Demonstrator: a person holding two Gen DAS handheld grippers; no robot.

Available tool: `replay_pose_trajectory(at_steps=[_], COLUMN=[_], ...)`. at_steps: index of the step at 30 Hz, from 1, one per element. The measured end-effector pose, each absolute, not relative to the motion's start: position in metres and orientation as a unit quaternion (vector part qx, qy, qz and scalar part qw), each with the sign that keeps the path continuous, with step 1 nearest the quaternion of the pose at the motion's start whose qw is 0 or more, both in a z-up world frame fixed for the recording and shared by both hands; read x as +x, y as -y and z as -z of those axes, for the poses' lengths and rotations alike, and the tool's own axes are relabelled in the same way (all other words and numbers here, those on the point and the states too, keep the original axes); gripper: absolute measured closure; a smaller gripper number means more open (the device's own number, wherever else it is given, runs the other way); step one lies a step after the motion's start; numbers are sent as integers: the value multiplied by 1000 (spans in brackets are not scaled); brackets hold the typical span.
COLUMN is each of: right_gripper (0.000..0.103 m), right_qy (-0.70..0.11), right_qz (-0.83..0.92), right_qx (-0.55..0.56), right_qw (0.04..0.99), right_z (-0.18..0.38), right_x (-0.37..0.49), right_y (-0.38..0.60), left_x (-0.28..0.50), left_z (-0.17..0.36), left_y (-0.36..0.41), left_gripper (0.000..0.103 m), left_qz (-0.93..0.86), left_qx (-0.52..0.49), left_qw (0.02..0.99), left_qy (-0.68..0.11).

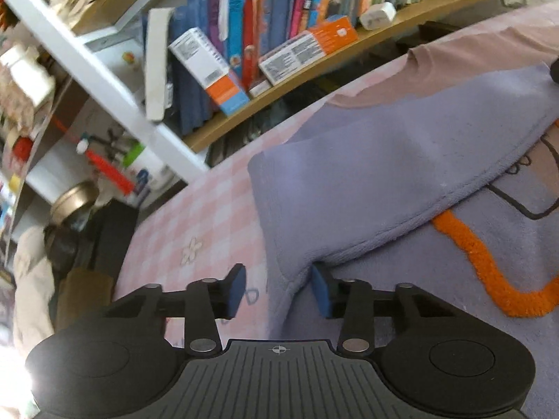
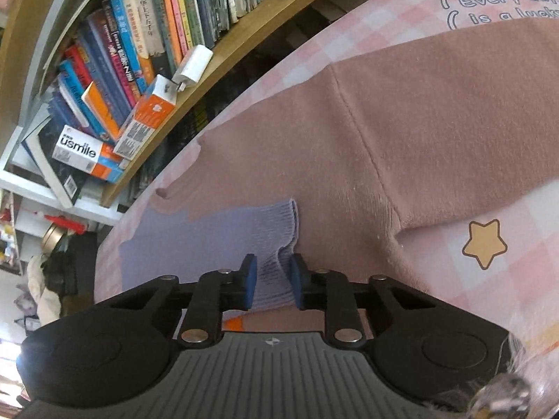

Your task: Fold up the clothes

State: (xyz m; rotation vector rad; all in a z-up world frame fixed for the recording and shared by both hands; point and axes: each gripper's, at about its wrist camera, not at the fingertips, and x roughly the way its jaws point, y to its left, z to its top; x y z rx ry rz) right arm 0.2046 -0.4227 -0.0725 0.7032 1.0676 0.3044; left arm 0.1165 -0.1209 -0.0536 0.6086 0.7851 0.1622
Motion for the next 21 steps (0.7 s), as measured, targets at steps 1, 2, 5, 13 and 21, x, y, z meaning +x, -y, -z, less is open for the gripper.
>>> replay_pose_trajectory(at_steps=[1,2,5,13,21], right_gripper=[89,93,96,98,97], right_qy=[-496,-495,-485,-320,-431], right_qz=[-142,-143,-150,-215,-155], right_qx=[326,323,289,155,148], right_qw=[793,794,812,910,876], right_z=[73,74,69,15,70], right_x=[206,207,211,197,229], right_y=[420,418,407,370,370], left_x=[117,116,114,113,116], left_z=[54,54,54,50,50], left_y=[119,117,108,85,79], left_gripper=[70,71,76,77,87], left_qz=[-74,-73,-69,-82,-76], left_qx=[293,290,280,210,183], left_qw=[876,877,880,897,904], left_qy=[-376,-376,-377,-381,-380])
